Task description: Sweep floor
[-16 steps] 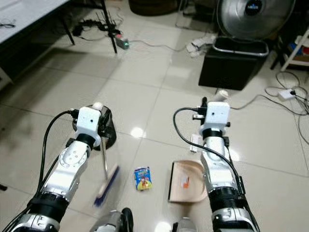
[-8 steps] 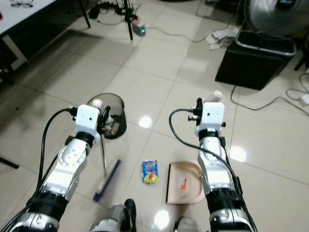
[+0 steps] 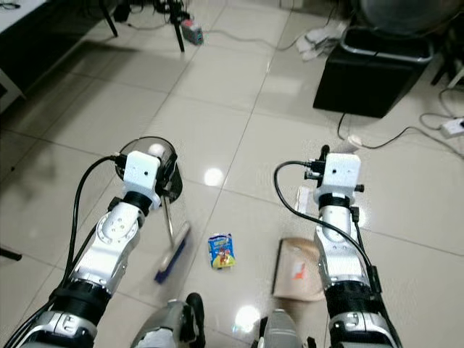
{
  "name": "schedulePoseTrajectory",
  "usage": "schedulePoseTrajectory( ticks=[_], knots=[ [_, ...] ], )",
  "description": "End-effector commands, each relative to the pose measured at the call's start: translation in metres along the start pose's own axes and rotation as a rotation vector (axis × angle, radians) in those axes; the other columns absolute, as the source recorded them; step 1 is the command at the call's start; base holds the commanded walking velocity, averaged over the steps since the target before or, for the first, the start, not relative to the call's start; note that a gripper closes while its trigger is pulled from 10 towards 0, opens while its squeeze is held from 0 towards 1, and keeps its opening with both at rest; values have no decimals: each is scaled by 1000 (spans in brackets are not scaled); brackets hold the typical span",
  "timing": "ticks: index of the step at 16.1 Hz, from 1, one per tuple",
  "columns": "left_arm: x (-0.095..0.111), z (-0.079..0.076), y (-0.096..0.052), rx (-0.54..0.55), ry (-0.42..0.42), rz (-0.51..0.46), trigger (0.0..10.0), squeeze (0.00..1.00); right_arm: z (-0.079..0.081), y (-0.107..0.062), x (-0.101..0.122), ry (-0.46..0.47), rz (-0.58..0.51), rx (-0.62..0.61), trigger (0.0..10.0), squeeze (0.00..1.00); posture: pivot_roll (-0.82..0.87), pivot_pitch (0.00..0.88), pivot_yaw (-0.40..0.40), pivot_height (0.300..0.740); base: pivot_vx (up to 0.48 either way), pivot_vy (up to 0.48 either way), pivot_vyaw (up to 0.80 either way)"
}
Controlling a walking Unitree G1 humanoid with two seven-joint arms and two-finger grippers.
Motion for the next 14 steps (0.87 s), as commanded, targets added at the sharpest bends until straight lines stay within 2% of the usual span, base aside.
schedulePoseTrajectory(
  ticks=[1, 2, 4, 6, 8, 9, 14],
  knots=[
    [-7, 4, -3, 20, -2, 19, 10000, 0, 2, 2, 5, -7, -31, 3, 10000, 0, -46, 258, 77, 740, 0, 0, 0],
    [-9, 6, -4, 46, -14, 18, 10000, 0, 3, 4, 8, -32, -55, 15, 10000, 0, -46, 268, 72, 740, 0, 0, 0],
    [-11, 9, -4, 91, -35, 6, 10000, 0, 16, 8, 18, -73, -121, 68, 10000, 0, -45, 278, 62, 740, 0, 0, 0],
    [-11, 7, -1, 85, -39, 5, 10000, 0, 39, 11, 22, -106, -147, 138, 10000, 0, -38, 288, 60, 740, 0, 0, 0],
    [-10, 5, 0, 79, -37, 0, 10000, 0, 53, 12, 23, -97, -147, 171, 10000, 0, -29, 296, 58, 740, 0, 0, 0],
    [-9, 5, 1, 79, -35, -6, 10000, 0, 65, 13, 28, -75, -162, 187, 10000, 0, -22, 303, 58, 740, 0, 0, 0],
    [-9, 5, 3, 88, -25, -21, 10000, 0, 87, 15, 33, -51, -171, 194, 10000, 0, 4, 315, 47, 740, 0, 0, 0]
  ],
)
Point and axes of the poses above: a point about 5 cm out from each wrist's last joint towards the gripper, its own y axis pointing out of the wrist towards the gripper, its own x axis along the axis of the wrist's last joint, z = x × y, the point moved 5 cm from there along y, pointing out of the wrist towards the gripper, and after that the axes turned 1 degree about -y, right-handed, at the moved point
